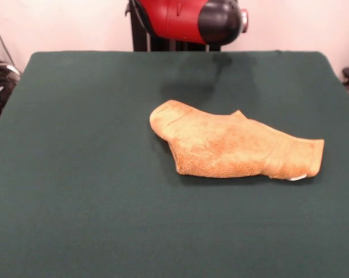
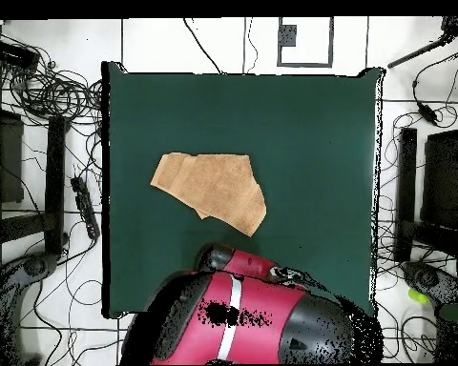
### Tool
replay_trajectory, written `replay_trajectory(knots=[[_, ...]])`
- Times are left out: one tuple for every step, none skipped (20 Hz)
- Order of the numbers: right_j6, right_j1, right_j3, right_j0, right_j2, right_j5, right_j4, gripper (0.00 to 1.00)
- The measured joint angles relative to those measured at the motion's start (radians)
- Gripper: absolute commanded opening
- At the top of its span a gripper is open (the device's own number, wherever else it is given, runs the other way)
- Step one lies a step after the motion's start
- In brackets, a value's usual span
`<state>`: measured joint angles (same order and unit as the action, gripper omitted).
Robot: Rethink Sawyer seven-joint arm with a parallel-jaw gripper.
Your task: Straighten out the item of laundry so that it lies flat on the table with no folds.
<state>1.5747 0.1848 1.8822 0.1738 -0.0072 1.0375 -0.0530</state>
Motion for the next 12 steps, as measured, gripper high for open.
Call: replay_trajectory(knots=[[0.0, 0.008, 0.005, 0.0, 0.0, 0.001, 0.0, 1.0], [0.0, 0.015, 0.011, 0.0, 0.0, 0.001, 0.0, 1.0], [0.0, 0.026, 0.019, 0.001, 0.0, -0.004, 0.0, 1.0], [0.0, 0.032, 0.024, 0.002, 0.0, -0.009, 0.0, 1.0], [0.0, 0.04, 0.03, 0.003, 0.0, -0.019, 0.0, 1.0], [0.0, 0.054, 0.043, 0.005, 0.0, -0.049, 0.0, 1.0], [0.0, 0.068, 0.054, 0.009, 0.0, -0.082, 0.0, 1.0], [0.0, 0.075, 0.061, 0.012, 0.0, -0.102, 0.0, 1.0], [0.0, 0.085, 0.069, 0.016, 0.001, -0.131, 0.0, 1.0], [0.0, 0.097, 0.08, 0.023, 0.003, -0.17, 0.0, 1.0], [0.0, 0.114, 0.095, 0.036, 0.007, -0.232, 0.0, 1.0], [0.0, 0.122, 0.102, 0.042, 0.009, -0.26, 0.0, 1.0]])
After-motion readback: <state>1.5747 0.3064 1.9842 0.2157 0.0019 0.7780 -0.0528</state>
